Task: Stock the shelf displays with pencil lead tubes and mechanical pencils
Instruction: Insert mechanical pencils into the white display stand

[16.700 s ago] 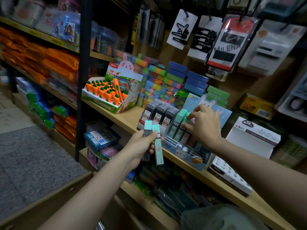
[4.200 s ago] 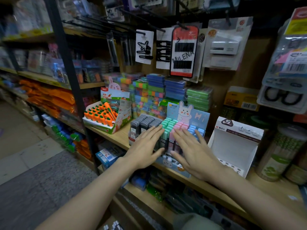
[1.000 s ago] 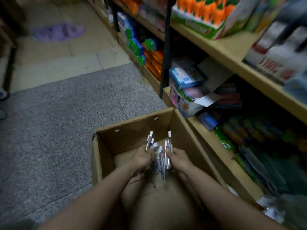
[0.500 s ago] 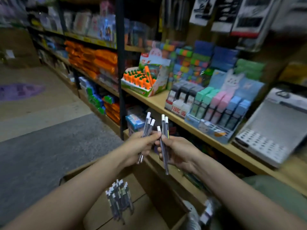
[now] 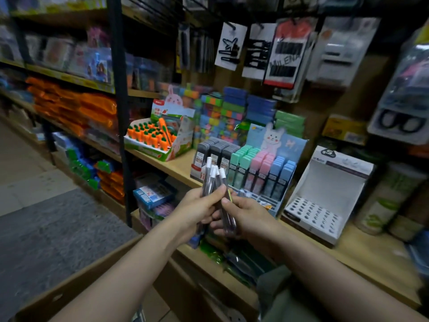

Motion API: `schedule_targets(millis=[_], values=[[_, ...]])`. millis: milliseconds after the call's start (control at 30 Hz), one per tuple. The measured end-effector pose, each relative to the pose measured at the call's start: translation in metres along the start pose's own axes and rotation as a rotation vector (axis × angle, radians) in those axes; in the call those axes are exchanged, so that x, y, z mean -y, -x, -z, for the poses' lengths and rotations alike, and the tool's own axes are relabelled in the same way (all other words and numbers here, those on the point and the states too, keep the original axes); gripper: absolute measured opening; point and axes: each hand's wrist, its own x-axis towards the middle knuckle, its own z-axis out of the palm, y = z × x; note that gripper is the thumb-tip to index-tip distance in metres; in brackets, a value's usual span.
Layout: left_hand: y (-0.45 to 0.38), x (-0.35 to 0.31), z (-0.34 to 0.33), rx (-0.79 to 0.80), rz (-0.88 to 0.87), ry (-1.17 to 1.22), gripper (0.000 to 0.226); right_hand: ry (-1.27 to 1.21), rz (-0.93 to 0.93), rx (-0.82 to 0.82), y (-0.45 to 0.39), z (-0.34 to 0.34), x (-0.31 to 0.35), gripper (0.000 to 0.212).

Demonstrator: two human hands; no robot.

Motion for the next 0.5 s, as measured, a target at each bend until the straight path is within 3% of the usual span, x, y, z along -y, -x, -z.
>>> schedule_targets(millis=[200,367,500], values=[[-0.026,0.004,0.000,-0.046,0.015,0.242,0.029,0.552,0.124,-0.303,0.015,0.044,0.007,0.023],[-0.034,0.017,-0.015,0.034,0.093,0.162,0.028,0.693,0.256,-0.628,0.024,0.114,-0.002,0.030],[-0.033,0.031,-0.033,0.085,0.130,0.107,0.028,1.081,0.123,-0.638,0.023,0.144,-0.029,0.027]])
